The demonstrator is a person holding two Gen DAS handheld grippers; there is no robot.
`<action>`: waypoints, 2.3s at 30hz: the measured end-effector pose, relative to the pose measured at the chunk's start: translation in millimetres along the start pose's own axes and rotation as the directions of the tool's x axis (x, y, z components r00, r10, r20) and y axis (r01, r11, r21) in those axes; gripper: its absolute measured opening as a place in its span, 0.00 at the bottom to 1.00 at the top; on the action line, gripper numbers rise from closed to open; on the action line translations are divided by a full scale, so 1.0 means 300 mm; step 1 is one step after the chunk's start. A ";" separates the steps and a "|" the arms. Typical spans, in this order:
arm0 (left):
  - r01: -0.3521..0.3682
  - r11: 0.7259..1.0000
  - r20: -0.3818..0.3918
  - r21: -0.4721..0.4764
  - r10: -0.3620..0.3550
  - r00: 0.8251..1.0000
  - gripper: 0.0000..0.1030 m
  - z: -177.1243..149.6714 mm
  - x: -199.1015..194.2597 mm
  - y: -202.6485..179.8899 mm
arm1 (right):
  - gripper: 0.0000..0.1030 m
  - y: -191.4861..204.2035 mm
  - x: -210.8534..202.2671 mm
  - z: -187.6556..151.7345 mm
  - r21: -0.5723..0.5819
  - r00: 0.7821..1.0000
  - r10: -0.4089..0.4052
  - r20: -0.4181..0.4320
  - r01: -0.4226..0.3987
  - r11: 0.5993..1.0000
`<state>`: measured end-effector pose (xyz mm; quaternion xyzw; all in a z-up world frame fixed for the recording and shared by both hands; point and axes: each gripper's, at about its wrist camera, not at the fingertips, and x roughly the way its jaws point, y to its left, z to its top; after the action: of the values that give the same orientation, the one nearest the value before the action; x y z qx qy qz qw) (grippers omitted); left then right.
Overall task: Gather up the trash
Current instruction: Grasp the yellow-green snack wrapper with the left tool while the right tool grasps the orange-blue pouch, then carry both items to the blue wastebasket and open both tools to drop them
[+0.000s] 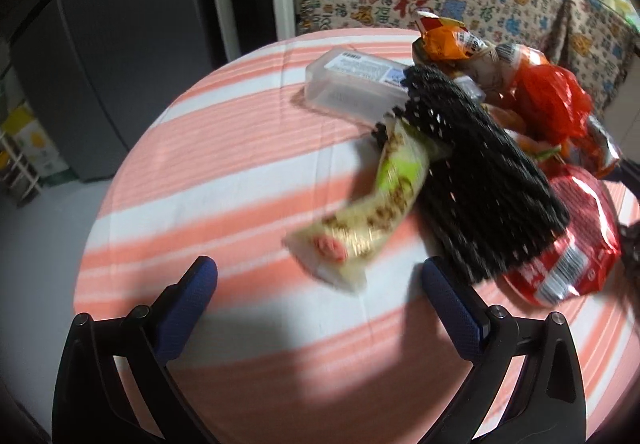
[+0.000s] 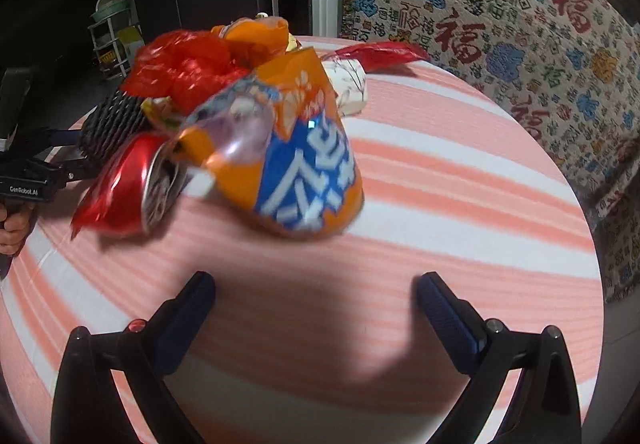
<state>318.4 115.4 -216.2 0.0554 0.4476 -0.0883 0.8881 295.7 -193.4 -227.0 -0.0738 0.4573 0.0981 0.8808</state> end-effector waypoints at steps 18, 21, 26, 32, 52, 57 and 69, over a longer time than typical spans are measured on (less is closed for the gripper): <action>0.022 0.999 0.066 0.047 -0.025 0.998 0.21 0.012 -0.039 -0.047 | 0.53 -0.061 0.012 0.089 0.092 0.990 0.101 0.095 -0.110 0.990; -0.003 1.000 0.077 -0.010 0.003 0.997 0.21 -0.051 -0.094 -0.029 | 0.53 -0.083 -0.022 0.051 0.130 0.988 0.112 0.109 -0.125 0.984; -0.028 0.997 0.097 -0.066 0.034 0.995 0.20 -0.126 -0.210 -0.042 | 0.53 -0.116 -0.114 -0.029 0.185 0.978 0.161 0.130 -0.183 0.965; 0.060 0.994 0.152 -0.096 -0.045 0.987 0.20 -0.099 -0.358 -0.163 | 0.53 -0.162 -0.236 -0.103 0.231 0.971 0.187 0.151 -0.219 0.948; 0.461 0.865 0.058 0.199 -0.480 0.876 0.20 0.095 -0.444 -1.354 | 0.53 -0.877 -0.698 -0.602 0.497 0.982 -0.147 0.122 0.068 0.865; 0.514 0.821 -0.025 0.247 -0.525 0.851 0.20 0.089 -0.353 -1.672 | 0.54 -1.100 -0.734 -0.767 0.592 0.977 -0.210 0.047 0.142 0.793; 0.540 0.801 -0.161 0.258 -0.515 0.842 0.20 0.088 -0.067 -2.060 | 0.54 -1.438 -0.567 -1.045 0.712 0.980 -0.183 -0.082 0.186 0.677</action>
<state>199.8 -491.7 -196.2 0.0634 0.4635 -0.3949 0.7907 55.6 -698.6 -249.1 0.2287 0.4512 -0.1767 0.8443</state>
